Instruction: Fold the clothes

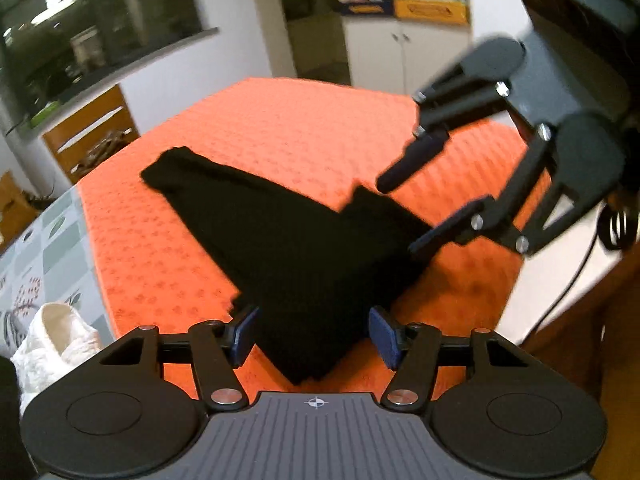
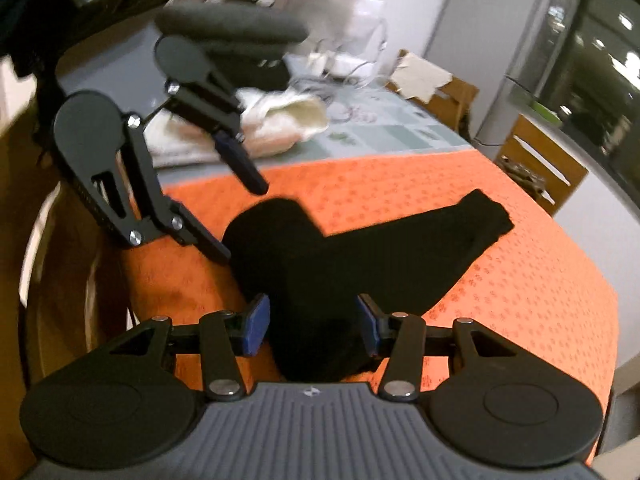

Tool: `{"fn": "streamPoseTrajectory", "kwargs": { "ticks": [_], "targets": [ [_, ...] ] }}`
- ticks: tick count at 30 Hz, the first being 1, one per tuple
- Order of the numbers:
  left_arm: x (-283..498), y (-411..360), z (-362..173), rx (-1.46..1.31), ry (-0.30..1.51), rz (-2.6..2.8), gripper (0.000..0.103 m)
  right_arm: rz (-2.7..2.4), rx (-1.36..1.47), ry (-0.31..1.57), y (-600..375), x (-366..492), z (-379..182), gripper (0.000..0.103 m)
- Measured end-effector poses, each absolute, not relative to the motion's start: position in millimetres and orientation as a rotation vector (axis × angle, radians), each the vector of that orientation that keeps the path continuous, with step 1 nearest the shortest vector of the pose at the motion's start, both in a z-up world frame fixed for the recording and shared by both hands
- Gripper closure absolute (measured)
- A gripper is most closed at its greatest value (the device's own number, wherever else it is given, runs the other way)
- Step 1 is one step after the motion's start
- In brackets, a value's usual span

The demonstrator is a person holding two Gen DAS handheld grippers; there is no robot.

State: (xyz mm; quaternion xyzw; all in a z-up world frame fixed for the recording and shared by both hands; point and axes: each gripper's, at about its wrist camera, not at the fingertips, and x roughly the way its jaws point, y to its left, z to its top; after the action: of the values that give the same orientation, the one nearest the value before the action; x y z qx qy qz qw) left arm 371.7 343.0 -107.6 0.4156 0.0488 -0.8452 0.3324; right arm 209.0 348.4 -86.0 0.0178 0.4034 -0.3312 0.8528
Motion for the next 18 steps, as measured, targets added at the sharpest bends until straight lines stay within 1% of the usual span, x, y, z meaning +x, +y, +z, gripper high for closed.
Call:
{"fn": "streamPoseTrajectory", "kwargs": {
  "ticks": [2,3,4,7,12,18],
  "targets": [
    [368.6,341.8,-116.1,1.116,0.120,-2.191,0.040,-0.691,-0.004,0.885,349.1,213.9,-94.0,0.048],
    [367.3,340.6,-119.1,1.122,0.121,-2.181,0.039,-0.687,-0.026,0.899,349.3,216.0,-97.9,0.042],
    [366.0,339.4,-122.2,1.127,0.122,-2.171,0.038,-0.677,-0.050,0.915,350.9,218.0,-101.5,0.040],
    [361.9,336.7,-129.4,1.145,0.111,-2.158,0.034,-0.649,-0.122,0.967,352.1,223.3,-111.6,0.038],
    [360.5,328.7,-134.3,1.141,0.101,-2.129,0.034,-0.626,-0.211,1.026,348.4,226.1,-124.5,0.038],
    [362.5,308.3,-143.7,1.122,0.183,-2.067,0.035,-0.656,-0.237,1.036,332.2,224.5,-135.8,0.038]
  ]
}}
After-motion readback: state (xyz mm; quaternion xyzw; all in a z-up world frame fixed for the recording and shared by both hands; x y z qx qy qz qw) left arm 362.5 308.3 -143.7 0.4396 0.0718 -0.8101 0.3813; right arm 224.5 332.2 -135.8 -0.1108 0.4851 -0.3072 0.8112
